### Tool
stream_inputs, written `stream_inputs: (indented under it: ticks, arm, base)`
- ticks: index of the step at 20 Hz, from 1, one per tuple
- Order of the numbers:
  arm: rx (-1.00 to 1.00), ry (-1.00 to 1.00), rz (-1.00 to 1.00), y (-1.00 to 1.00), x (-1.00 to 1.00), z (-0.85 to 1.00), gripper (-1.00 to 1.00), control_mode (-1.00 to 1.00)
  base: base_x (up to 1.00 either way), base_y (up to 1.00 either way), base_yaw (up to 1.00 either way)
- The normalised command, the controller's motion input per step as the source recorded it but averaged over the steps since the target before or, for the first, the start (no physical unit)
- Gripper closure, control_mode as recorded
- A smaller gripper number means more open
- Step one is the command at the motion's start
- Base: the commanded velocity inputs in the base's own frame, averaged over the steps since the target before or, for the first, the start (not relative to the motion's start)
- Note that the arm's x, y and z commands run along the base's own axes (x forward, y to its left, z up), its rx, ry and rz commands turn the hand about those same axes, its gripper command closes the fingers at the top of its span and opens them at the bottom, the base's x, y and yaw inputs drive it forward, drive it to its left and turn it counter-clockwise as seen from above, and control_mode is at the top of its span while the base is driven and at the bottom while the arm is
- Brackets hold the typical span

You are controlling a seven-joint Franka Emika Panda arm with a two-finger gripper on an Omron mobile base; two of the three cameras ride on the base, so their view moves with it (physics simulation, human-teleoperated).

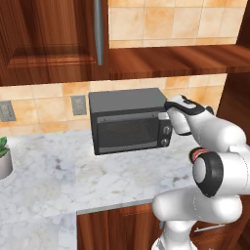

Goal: Pull the toaster oven rack outwards. Pick up the baguette from the plate and place it on the toaster oven rack. Close the toaster oven door fully and set the temperature to the lowest setting.

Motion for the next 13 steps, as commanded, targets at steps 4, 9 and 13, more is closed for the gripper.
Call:
stream_inputs:
  ticks: [4,9,13]
  arm:
    - [-0.65,-0.32,0.45,0.02,0.00,-0.77,1.00,-1.00]
    - [-0.66,-0.38,0.51,0.07,-0.02,-0.77,1.00,-1.00]
    - [-0.64,-0.41,0.57,0.06,-0.01,-0.78,1.00,-1.00]
  base:
    - [0.00,0.00,0.00]
    - [0.00,0.00,0.00]
    - [0.00,0.00,0.00]
